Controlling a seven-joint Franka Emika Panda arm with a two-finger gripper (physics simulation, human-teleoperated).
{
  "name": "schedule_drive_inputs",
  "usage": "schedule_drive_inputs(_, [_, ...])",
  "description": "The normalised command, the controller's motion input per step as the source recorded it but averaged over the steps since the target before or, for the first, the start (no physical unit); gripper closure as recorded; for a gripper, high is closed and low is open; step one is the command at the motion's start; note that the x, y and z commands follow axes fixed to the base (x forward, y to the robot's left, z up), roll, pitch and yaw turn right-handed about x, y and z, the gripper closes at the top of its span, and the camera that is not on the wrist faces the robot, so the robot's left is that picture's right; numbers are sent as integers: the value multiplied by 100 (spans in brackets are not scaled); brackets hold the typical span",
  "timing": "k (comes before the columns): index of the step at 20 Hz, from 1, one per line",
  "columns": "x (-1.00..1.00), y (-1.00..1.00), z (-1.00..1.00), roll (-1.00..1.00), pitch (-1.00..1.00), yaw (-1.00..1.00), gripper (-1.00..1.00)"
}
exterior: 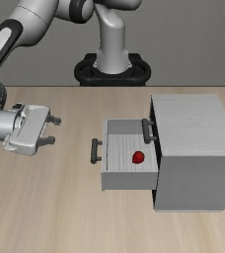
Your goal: Close the middle layer of the cabinet
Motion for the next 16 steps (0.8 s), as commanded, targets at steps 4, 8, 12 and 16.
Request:
schedule_drive_inputs(4, [0,50,-50,0,0,0,-100])
schedule_drive_inputs(8, [0,100,0,0,0,0,-100])
schedule_drive_inputs(12, [0,100,0,0,0,0,-100])
schedule_drive_inputs(16, [0,100,0,0,0,0,-100])
